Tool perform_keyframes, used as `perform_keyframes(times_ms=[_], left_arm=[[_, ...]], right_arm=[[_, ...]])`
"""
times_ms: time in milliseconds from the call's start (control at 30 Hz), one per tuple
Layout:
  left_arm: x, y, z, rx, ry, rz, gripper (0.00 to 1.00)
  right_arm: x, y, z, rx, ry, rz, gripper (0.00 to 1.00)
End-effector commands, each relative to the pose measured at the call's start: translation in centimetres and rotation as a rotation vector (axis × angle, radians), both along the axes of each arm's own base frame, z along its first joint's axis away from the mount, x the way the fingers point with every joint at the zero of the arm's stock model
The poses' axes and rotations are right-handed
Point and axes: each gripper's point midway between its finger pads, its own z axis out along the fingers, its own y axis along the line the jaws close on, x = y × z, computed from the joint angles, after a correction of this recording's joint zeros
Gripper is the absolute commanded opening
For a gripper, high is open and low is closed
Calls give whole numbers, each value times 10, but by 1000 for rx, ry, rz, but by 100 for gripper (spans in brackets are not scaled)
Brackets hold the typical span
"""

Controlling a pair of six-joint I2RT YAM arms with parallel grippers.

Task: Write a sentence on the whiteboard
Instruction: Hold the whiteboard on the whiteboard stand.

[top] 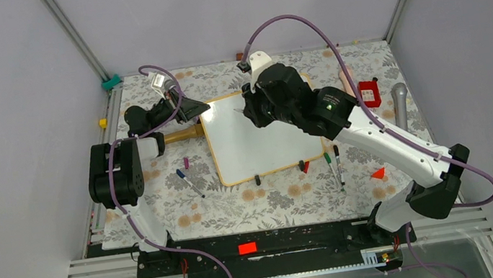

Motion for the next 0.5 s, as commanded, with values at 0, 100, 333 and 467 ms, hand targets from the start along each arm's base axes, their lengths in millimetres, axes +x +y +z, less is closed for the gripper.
perform_keyframes(times_ms=[0,100,333,467], left_arm=[[-9,-2,21,17,-143,-13,0],[-9,-3,19,14,-122,-25,0],[-10,-4,21,16,-123,-38,0],[-12,-4,25,16,-130,-40,0]], right_arm=[[7,8,4,43,13,-23,0],[8,17,-5,63,44,-46,0],[11,35,-15,25,-66,-130,0],[22,36,-15,12,-122,-187,0]])
